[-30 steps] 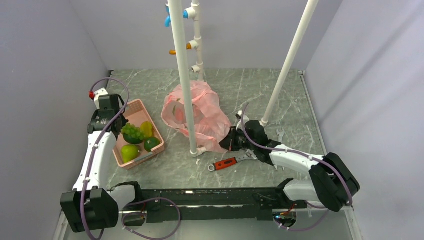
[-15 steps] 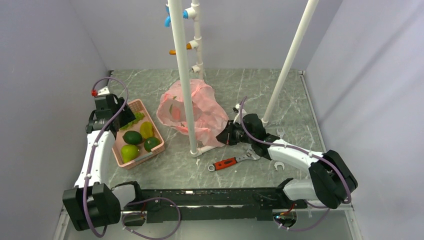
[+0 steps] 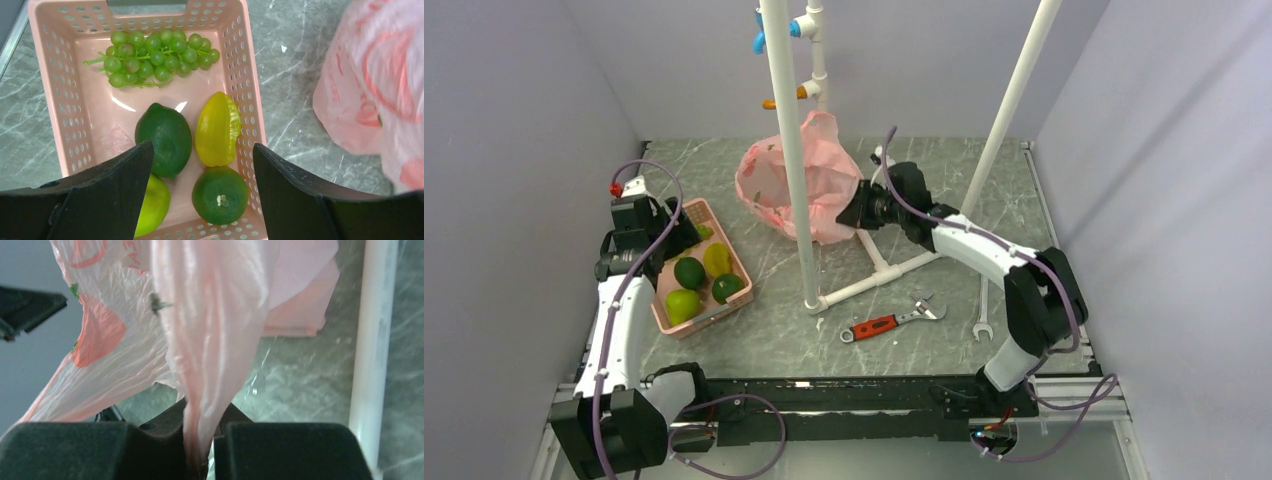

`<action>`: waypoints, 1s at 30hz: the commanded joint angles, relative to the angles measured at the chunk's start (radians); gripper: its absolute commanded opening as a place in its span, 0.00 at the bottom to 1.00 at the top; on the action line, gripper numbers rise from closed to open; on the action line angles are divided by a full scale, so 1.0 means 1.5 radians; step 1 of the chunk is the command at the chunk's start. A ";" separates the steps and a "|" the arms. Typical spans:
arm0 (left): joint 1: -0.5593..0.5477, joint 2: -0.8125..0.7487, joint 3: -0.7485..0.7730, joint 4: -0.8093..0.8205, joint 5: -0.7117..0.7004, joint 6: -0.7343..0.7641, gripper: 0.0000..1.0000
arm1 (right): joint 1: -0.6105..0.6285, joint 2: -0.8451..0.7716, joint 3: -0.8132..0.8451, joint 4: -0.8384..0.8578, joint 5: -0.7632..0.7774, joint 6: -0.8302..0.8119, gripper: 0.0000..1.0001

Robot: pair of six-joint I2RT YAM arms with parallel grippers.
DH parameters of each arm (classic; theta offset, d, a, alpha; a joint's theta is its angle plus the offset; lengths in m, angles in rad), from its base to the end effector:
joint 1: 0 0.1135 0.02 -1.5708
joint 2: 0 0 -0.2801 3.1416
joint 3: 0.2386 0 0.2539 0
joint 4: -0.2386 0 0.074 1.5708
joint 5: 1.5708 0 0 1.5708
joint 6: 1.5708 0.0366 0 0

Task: Take the fake fruits out of the plastic bag
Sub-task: Place the plastic bag at the center of the board, then reset both arms

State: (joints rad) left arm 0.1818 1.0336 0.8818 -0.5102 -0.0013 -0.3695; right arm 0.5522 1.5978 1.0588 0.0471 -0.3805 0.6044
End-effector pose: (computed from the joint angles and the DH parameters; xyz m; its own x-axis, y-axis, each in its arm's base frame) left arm 0.2133 0.0393 0.3082 -0.4981 -0.4588 -0.7358 -0.3879 0.8768 -0.2841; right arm 0.3039 0.2032 0.2674 -0.7660 0.1478 -0.6256 -0.4016 0.6499 0.6452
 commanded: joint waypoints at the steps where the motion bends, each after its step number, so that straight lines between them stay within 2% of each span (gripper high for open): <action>1: -0.009 -0.044 -0.015 0.032 0.038 0.013 0.79 | -0.024 0.071 0.116 -0.092 -0.034 -0.028 0.19; 5: -0.017 -0.085 -0.012 -0.007 0.068 -0.001 0.80 | -0.039 0.080 0.136 -0.103 -0.072 -0.030 0.42; 8: -0.017 -0.142 -0.014 -0.031 0.109 -0.006 0.85 | -0.039 0.048 0.121 -0.100 -0.069 -0.038 0.63; 9: -0.017 -0.163 -0.011 -0.035 0.121 -0.005 0.89 | -0.039 0.035 0.117 -0.105 -0.062 -0.043 0.68; 12: -0.017 -0.204 0.017 -0.072 0.139 -0.002 0.91 | -0.039 -0.005 0.116 -0.139 -0.040 -0.067 0.78; 19: -0.017 -0.242 0.125 -0.152 0.150 0.004 0.93 | -0.042 -0.143 0.105 -0.226 0.032 -0.110 0.94; 24: -0.017 -0.267 0.196 -0.177 0.163 -0.012 0.95 | -0.042 -0.272 0.097 -0.308 0.106 -0.136 0.96; 30: -0.017 -0.303 0.275 -0.192 0.146 -0.035 0.97 | -0.042 -0.415 0.122 -0.419 0.287 -0.159 1.00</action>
State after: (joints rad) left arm 0.1574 0.6132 1.2148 -0.7891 0.2157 -0.3885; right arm 0.4915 1.0805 1.2129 -0.4370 -0.1722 0.4084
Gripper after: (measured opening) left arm 0.960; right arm 0.992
